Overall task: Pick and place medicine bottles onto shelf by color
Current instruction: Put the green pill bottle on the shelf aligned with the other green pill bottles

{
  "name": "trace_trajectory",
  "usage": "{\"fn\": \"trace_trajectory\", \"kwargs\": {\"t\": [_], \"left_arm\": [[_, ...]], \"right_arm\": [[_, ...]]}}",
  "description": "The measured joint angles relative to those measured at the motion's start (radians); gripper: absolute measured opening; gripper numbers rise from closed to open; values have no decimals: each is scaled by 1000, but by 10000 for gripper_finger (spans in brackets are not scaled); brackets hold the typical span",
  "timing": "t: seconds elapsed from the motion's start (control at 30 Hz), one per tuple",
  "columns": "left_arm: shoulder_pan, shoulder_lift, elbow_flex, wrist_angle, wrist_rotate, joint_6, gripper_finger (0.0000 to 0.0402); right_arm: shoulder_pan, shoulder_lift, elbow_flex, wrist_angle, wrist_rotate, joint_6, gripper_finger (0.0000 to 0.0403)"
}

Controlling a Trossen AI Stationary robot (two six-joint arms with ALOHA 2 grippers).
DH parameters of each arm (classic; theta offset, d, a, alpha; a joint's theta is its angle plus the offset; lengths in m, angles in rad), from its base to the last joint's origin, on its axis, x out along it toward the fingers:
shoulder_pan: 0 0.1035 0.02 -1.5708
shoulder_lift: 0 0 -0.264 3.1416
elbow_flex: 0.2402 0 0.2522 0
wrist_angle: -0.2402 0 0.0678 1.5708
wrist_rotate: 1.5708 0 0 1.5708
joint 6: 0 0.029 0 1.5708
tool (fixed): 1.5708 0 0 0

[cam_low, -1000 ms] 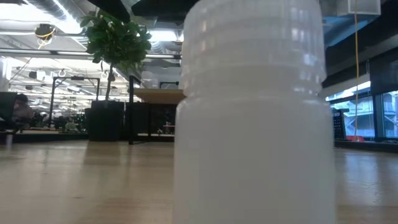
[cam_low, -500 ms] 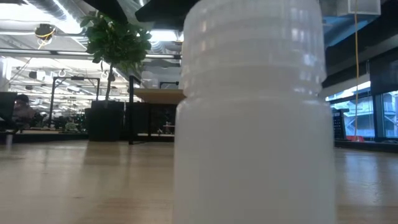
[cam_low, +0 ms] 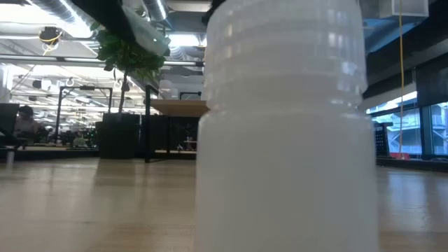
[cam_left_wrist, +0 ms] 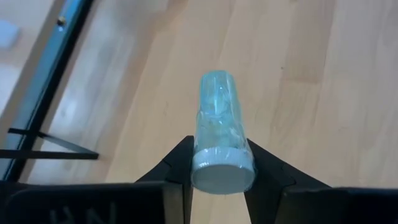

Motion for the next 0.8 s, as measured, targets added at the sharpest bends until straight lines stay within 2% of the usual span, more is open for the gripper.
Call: {"fn": "trace_trajectory", "kwargs": {"t": [0.13, 0.27, 0.43, 0.57, 0.8], "left_arm": [[49, 0, 58, -54, 83, 44, 88], [104, 0, 147, -106, 154, 140, 88], [192, 0, 245, -127, 288, 285, 88], [263, -1, 273, -139, 388, 386, 88], [363, 7, 274, -195, 455, 497, 88]], "right_arm": [[24, -95, 0, -96, 18, 39, 206], [63, -188, 0, -160, 99, 74, 206], [137, -288, 0, -204, 270, 106, 206], [210, -329, 0, -235, 434, 105, 206], [270, -339, 0, -296, 671, 186, 207]]}}
